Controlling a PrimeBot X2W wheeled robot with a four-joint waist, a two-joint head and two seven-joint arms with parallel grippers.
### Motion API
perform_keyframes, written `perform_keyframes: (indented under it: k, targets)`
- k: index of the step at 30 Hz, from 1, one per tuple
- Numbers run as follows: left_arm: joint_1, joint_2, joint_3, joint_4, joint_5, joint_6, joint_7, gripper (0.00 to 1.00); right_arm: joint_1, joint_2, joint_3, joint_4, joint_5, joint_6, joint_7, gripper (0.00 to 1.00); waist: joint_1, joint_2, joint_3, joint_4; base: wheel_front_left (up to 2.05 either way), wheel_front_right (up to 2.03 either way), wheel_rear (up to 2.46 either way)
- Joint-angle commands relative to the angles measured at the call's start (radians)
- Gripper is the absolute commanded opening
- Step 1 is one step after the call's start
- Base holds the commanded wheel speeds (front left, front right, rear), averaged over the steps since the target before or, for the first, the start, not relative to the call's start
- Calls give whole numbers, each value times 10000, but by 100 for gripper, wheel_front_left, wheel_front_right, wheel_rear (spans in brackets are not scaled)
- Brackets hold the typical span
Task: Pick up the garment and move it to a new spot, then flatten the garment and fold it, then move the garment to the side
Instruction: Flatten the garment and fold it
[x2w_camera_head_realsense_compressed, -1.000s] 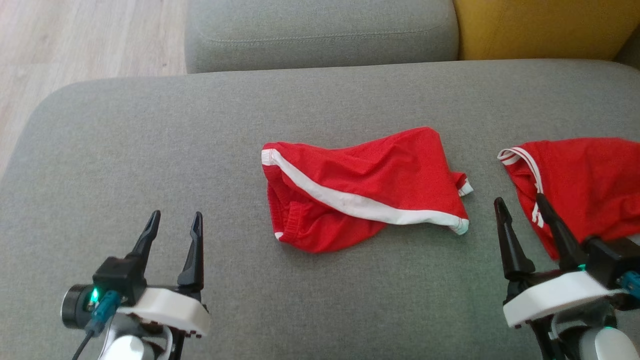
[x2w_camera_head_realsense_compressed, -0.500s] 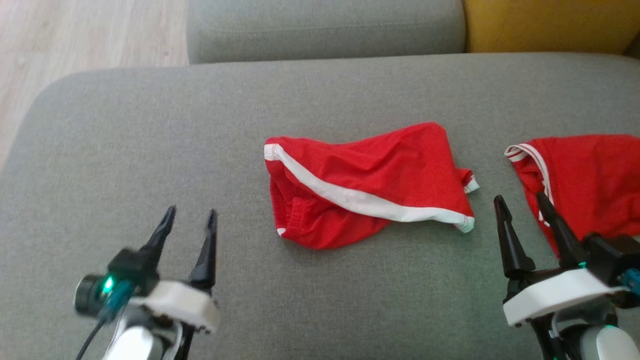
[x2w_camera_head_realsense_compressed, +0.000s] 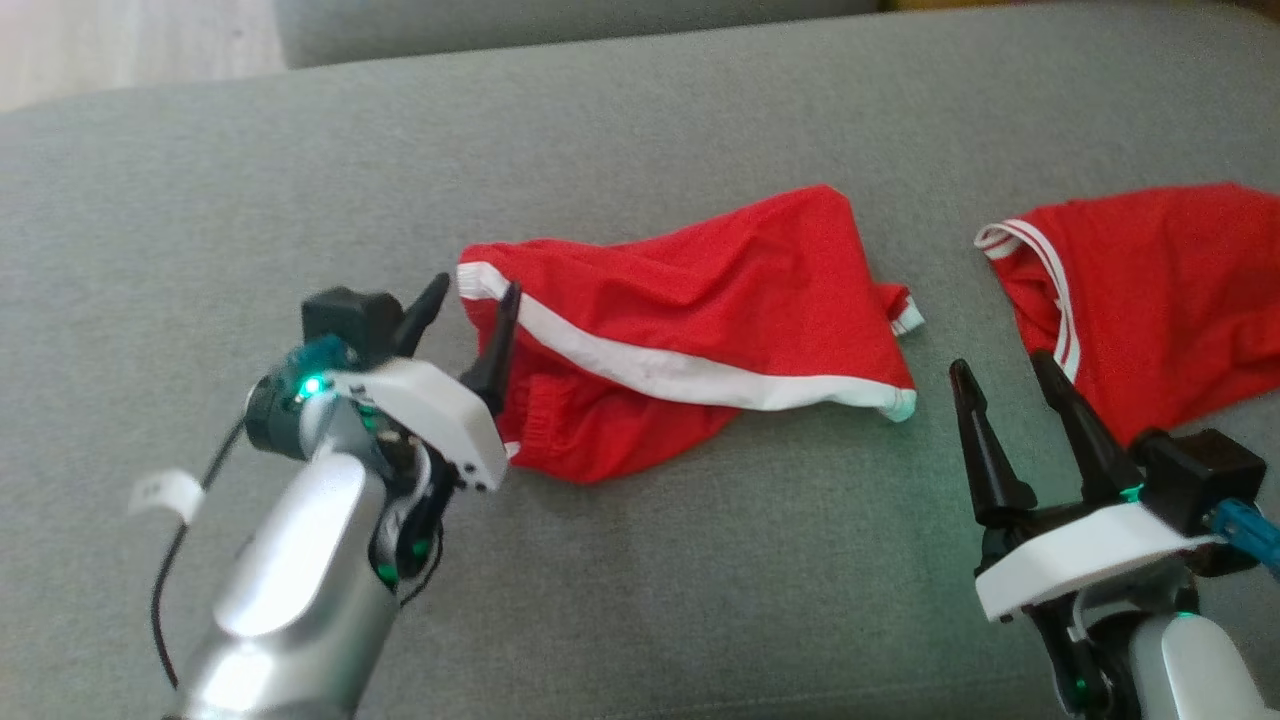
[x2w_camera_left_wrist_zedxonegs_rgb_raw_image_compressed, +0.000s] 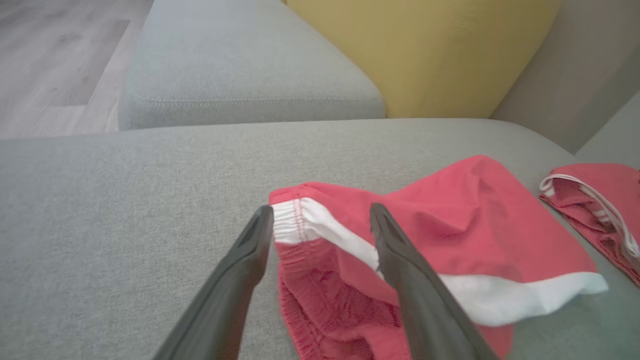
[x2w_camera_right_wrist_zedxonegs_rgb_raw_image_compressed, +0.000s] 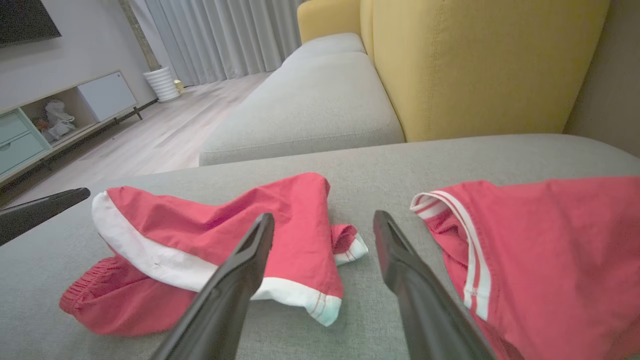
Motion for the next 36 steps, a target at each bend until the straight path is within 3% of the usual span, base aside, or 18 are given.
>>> perform_keyframes:
  k: [1,6,7,9,18,32,33,34,35,36]
  targets:
    - [-663,110,439,17,-163,-94,66,100,-357,-50,243,-264,112,67,-6,100,-1,0,213,-212,0,0,0]
    - [-1352,37,614,1311,-490,-316,293,100,-384,-28,256,-70,246,67,2,100,-1,0,383,-346,0,0,0]
    - [-1534,14,623,1690,-569,-431,311,78,-400,-20,269,-20,274,67,1,100,-1,0,418,-364,0,0,0]
    - [-1685,-17,606,1977,-605,-549,239,0,-426,-12,279,29,318,67,12,100,-1,0,430,-368,0,0,0]
    - [-1872,-132,405,2405,-475,-659,-267,0,-431,-191,653,598,280,67,278,100,-1,0,361,-242,0,0,0]
    - [-1976,-302,131,2615,-439,-717,-664,0,-1852,-199,1235,3627,760,67,-287,100,-1,0,528,167,0,0,0]
    - [-1984,-307,118,2627,-440,-723,-694,0,-1940,-203,1257,3803,754,67,-305,89,-1,0,528,183,0,0,0]
    - [-1991,-313,102,2637,-439,-728,-723,0,-2012,-202,1271,3941,768,67,-344,42,-1,0,531,201,0,0,0]
    - [-1995,-317,86,2645,-438,-733,-753,0,-2072,-202,1282,4053,801,67,-390,9,-1,0,531,218,0,0,0]
    - [-1998,-322,75,2645,-441,-741,-788,0,-2123,-208,1292,4142,843,67,-434,0,-1,0,533,234,0,0,0]
